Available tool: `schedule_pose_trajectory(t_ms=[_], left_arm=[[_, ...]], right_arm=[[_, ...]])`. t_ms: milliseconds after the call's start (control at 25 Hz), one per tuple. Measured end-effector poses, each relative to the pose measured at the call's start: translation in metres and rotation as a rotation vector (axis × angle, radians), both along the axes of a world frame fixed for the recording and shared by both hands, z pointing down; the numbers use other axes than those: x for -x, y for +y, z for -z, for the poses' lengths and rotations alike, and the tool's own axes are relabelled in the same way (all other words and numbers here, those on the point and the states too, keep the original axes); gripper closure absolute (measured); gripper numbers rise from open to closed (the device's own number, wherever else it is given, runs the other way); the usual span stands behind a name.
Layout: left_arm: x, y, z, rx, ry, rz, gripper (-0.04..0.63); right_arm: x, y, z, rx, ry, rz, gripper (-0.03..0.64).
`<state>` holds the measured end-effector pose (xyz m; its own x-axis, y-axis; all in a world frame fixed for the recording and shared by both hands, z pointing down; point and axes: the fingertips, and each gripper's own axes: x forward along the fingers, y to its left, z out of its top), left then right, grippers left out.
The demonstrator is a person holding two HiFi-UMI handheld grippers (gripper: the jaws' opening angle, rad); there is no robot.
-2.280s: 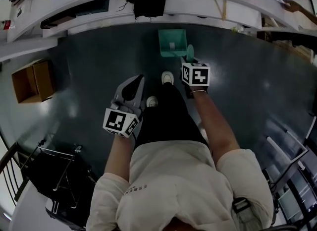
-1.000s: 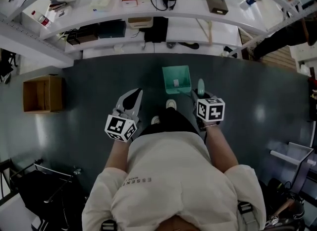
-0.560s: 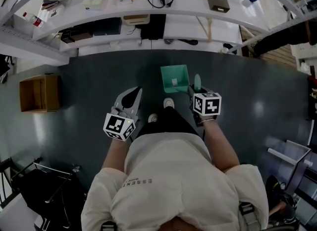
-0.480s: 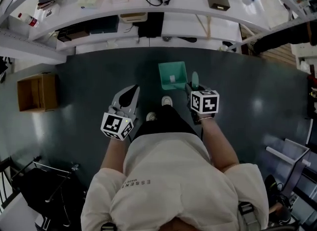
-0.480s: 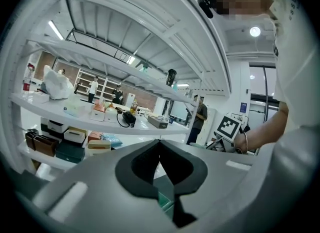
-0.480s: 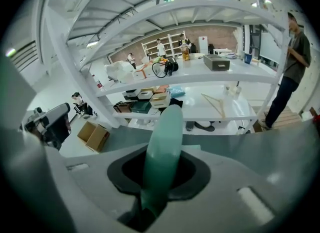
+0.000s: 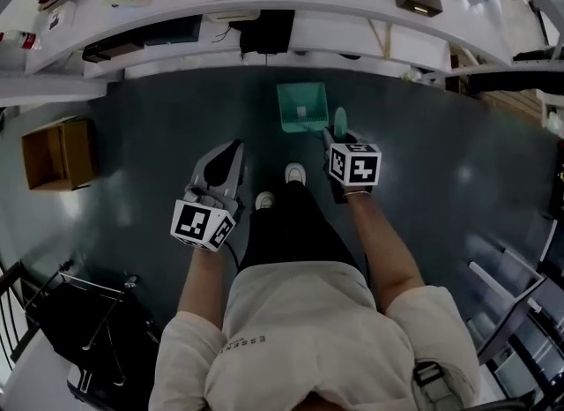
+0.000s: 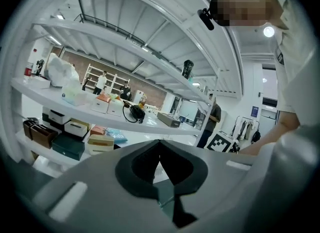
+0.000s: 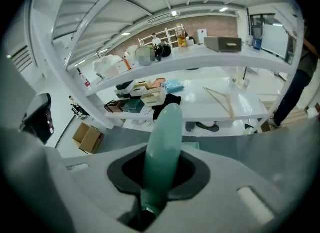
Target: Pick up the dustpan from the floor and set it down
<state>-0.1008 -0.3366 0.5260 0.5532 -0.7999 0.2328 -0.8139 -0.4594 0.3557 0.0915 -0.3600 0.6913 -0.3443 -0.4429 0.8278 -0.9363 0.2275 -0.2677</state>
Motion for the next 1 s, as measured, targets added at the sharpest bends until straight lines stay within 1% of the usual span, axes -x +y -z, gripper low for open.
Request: schedule_pose_trajectory(t_ms=[160, 320, 480, 640, 680, 720, 760, 800, 840, 920, 1000], left_arm=[[-0.005, -0.023, -0.022, 0.022, -0.003, 0.043, 0.583], [-0.009, -0.032, -0.043, 0.040, 0.002, 0.055, 0.583], [-0.010, -0.030, -0.049, 0.048, -0.001, 0.052, 0.583], [-0.009, -0.029, -0.042, 0.047, 0.026, 0.063, 0.583], [-0.010, -0.029, -0.040, 0.046, 0.033, 0.062, 0.583], [-0.011, -0.028, -0.038, 0.046, 0.037, 0.060, 0.583], [-0.012, -0.026, -0.036, 0.045, 0.040, 0.055, 0.583], [-0.014, -0.023, -0.033, 0.042, 0.043, 0.050, 0.583], [-0.015, -0.021, -0.029, 0.037, 0.045, 0.046, 0.583], [-0.016, -0.018, -0.020, 0.022, 0.053, 0.040, 0.583], [-0.018, -0.013, -0.012, 0.004, 0.060, 0.027, 0.583]], right_arm=[[-0.004, -0.030, -0.046, 0.012, 0.005, 0.002, 0.554], [-0.006, -0.044, -0.081, 0.020, -0.003, -0.014, 0.554], [0.003, -0.046, -0.089, -0.025, -0.041, -0.006, 0.549], [0.004, -0.041, -0.088, -0.030, -0.033, -0.010, 0.546], [0.004, -0.040, -0.088, -0.035, -0.035, -0.017, 0.534], [0.004, -0.040, -0.087, -0.043, -0.043, -0.022, 0.477], [0.003, -0.038, -0.086, -0.052, -0.058, -0.026, 0.402], [0.003, -0.036, -0.084, -0.058, -0.071, -0.029, 0.380], [0.001, -0.033, -0.083, -0.064, -0.073, -0.032, 0.380], [-0.009, -0.029, -0.076, -0.094, -0.039, -0.047, 0.364], [-0.024, -0.030, -0.053, -0.181, 0.017, -0.076, 0.364]])
